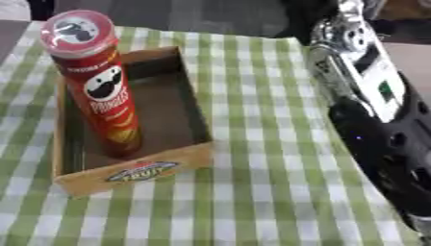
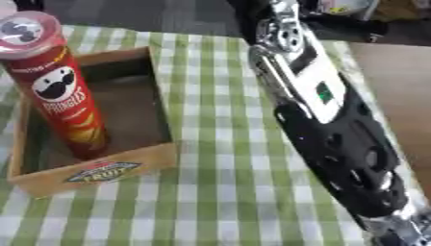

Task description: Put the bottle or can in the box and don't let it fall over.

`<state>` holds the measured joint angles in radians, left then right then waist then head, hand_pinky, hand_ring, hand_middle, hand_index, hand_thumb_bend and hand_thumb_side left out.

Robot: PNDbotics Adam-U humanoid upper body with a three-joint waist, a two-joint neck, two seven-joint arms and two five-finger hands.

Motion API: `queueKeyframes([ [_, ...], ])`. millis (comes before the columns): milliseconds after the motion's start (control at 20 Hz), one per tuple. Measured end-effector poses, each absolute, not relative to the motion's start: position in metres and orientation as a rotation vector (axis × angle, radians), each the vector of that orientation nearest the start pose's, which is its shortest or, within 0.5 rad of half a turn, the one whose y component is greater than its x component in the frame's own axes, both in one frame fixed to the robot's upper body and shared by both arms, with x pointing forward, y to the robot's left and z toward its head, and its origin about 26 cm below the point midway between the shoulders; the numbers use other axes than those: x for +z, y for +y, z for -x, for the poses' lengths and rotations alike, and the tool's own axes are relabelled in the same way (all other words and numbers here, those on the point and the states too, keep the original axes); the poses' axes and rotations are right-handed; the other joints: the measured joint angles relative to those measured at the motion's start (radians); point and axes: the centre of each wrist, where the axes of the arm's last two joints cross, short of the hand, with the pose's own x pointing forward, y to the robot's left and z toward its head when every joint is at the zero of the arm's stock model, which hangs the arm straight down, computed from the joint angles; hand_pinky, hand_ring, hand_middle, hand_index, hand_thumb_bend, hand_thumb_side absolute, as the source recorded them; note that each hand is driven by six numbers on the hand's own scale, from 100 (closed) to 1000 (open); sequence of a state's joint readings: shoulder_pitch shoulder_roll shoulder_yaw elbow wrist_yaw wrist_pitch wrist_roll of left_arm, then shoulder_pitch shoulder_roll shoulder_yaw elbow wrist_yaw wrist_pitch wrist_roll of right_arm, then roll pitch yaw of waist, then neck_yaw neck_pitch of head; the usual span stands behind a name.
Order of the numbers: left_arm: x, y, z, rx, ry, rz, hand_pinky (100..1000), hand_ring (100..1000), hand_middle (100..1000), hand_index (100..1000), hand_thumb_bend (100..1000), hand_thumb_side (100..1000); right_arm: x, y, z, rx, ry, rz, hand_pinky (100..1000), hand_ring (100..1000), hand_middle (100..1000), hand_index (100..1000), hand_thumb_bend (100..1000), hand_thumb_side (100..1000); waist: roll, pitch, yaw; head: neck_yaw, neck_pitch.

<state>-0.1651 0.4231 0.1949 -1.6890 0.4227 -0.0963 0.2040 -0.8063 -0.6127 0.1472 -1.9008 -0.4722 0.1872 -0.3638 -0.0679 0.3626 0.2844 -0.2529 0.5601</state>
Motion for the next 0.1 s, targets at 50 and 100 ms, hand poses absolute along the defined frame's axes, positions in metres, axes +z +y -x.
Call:
queueKeyframes([
  [50,0.1222,0.3687,-0.3068,0.263,-2.003,-0.193,879,878,751,798,173,649,0.3412,-0.2307,-0.3177,0.202,-2.383,-0.039,753,827,822,799,704,369,0.000,0.000,-0.004,0.004,0.000],
  [100,0.1239,0.3678,-0.3058,0.257,-2.010,-0.195,879,878,751,798,172,649,0.3387,-0.2372,-0.3133,0.192,-2.381,-0.025,752,822,818,796,703,364,0.000,0.000,-0.010,0.008,0.000],
])
